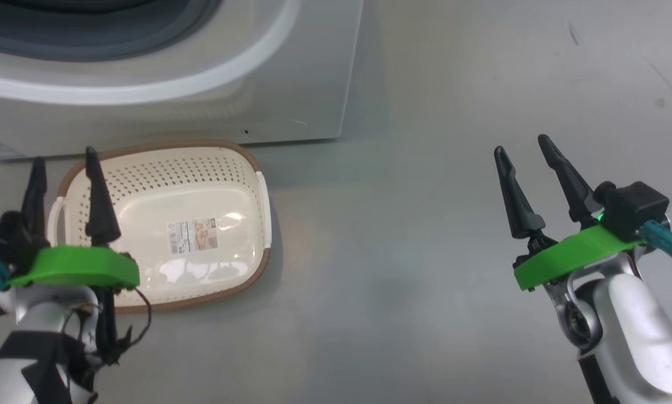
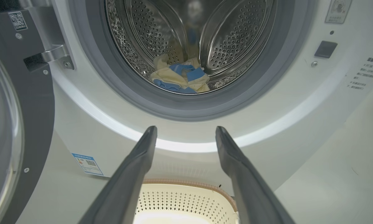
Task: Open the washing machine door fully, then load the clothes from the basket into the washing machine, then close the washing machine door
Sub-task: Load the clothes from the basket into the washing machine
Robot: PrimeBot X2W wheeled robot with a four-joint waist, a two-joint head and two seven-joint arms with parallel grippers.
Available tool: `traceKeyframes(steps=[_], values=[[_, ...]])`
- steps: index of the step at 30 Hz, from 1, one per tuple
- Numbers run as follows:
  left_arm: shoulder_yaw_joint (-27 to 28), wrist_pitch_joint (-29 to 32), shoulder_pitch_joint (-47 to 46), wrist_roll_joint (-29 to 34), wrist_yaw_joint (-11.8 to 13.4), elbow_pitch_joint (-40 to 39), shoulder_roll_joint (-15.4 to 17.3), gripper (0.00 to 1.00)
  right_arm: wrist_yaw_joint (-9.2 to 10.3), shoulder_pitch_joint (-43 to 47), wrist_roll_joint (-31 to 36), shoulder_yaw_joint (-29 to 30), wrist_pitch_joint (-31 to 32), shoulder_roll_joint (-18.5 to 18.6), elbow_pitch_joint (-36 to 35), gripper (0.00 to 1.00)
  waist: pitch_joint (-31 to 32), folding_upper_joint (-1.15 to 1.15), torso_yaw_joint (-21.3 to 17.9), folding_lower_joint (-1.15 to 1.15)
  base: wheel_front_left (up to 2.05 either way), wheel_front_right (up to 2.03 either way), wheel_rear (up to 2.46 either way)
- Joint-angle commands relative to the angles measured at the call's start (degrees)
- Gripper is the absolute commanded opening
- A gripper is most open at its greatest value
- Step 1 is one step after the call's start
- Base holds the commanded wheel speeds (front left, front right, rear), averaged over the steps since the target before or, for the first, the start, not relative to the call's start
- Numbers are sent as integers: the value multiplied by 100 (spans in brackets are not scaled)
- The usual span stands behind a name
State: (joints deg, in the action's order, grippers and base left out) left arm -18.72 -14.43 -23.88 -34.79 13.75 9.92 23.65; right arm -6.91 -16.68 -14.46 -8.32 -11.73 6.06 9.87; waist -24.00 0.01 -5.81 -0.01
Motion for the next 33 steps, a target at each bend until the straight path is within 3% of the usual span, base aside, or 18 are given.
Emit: traceKeyframes(steps=[1,19,33], values=[[261,-55,103,102,165,-259,143,100,-58,99,73,-60,28,83,-201,100,200,-1,96,1,0,0,0],[322,-56,1540,707,165,-650,-430,100,-58,979,197,162,515,42,-602,100,1369,-1,326,1,0,0,0],[345,-56,2093,834,53,-758,-494,100,-58,1603,256,265,774,-94,-871,100,2011,-1,401,1,0,0,0]])
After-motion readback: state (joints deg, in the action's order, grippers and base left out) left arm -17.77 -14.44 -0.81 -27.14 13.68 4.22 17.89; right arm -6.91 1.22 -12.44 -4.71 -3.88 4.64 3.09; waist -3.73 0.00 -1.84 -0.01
